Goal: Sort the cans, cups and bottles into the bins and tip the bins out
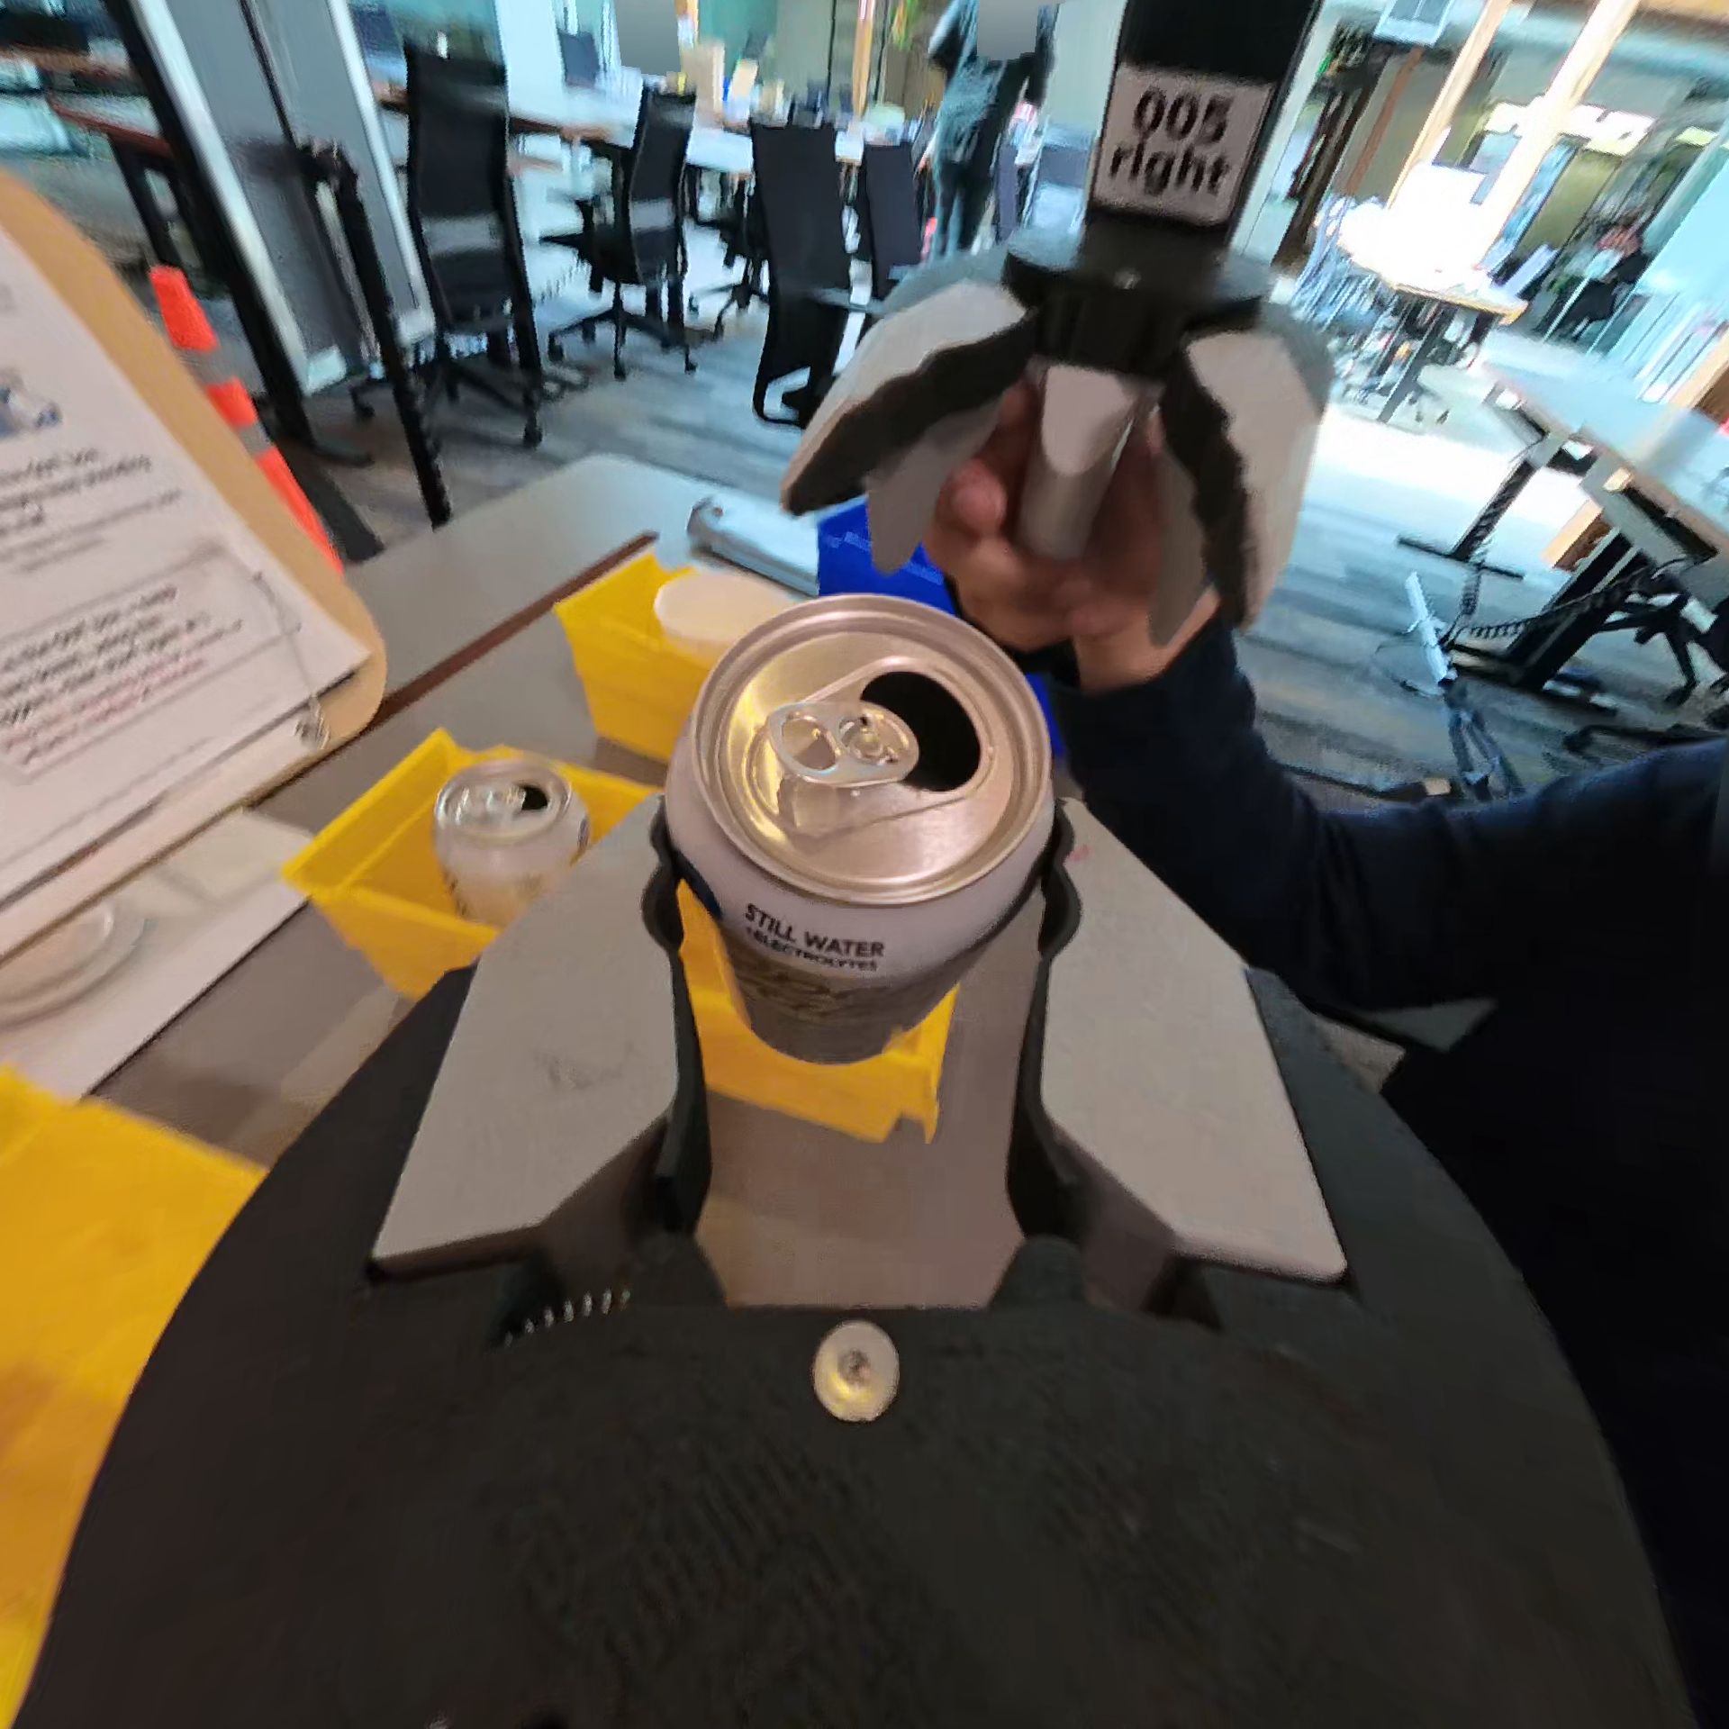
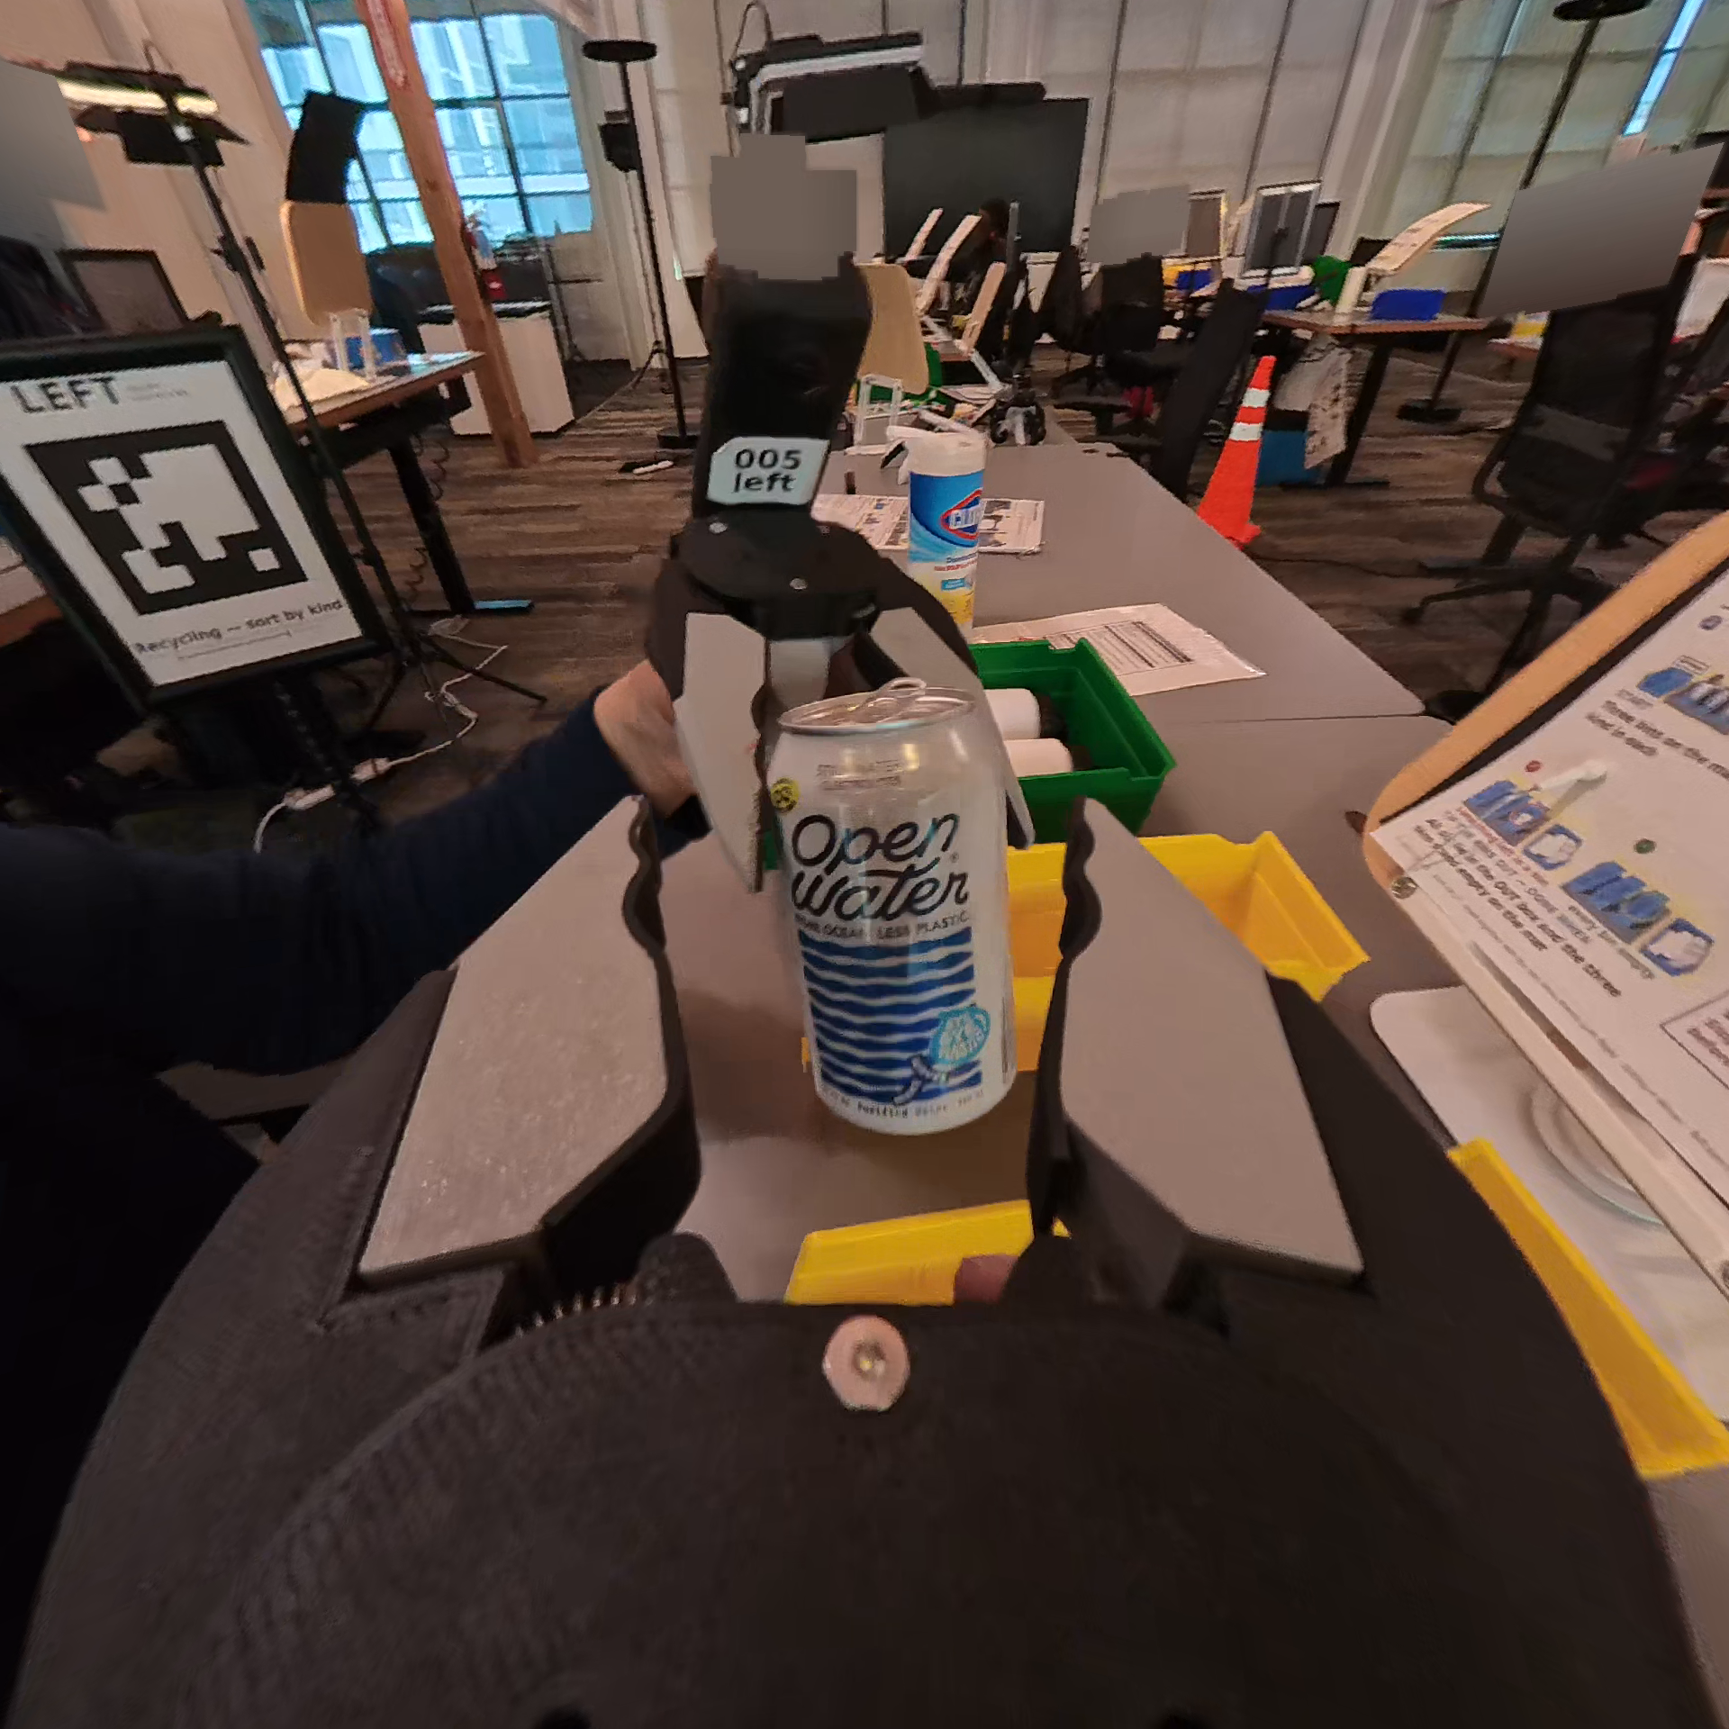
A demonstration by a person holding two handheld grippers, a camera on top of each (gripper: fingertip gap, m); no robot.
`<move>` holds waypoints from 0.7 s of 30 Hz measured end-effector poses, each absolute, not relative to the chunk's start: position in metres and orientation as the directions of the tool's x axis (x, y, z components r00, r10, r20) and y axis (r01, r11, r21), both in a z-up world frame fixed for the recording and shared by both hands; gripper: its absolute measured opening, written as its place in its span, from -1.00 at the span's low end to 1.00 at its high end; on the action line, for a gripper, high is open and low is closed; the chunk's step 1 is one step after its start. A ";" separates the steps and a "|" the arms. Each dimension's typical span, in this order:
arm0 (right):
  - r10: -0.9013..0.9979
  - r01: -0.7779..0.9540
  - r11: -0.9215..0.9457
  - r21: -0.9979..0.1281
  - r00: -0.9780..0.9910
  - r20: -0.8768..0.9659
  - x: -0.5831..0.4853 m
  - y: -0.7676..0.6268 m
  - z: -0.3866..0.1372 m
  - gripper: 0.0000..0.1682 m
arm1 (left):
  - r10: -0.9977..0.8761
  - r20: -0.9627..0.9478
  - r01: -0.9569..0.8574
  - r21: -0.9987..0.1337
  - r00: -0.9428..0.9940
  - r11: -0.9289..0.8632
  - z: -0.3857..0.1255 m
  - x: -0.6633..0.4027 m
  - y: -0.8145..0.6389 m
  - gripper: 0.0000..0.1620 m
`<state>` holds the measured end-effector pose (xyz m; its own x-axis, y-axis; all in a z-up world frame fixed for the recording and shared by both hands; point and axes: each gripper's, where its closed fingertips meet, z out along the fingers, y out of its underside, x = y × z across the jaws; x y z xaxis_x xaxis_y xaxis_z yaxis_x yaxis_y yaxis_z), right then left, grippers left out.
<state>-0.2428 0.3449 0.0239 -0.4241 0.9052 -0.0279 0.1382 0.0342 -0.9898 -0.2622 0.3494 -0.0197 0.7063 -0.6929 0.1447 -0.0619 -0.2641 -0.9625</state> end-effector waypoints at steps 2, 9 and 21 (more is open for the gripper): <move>0.928 0.135 0.023 -0.991 -0.371 -0.029 -0.239 0.357 0.027 -0.02 | -0.721 0.116 -0.049 -0.978 0.683 -0.204 -0.010 -0.244 0.361 -0.06; 0.984 0.107 0.053 -0.993 -0.176 0.034 -0.218 0.397 0.040 -0.03 | -0.758 0.053 -0.154 -0.968 0.650 -0.199 0.008 -0.218 0.397 -0.06; 0.977 0.057 0.062 -0.996 -0.207 0.049 -0.222 0.389 0.049 -0.08 | -0.755 -0.091 -0.254 -0.962 0.650 -0.103 0.015 -0.209 0.403 -0.06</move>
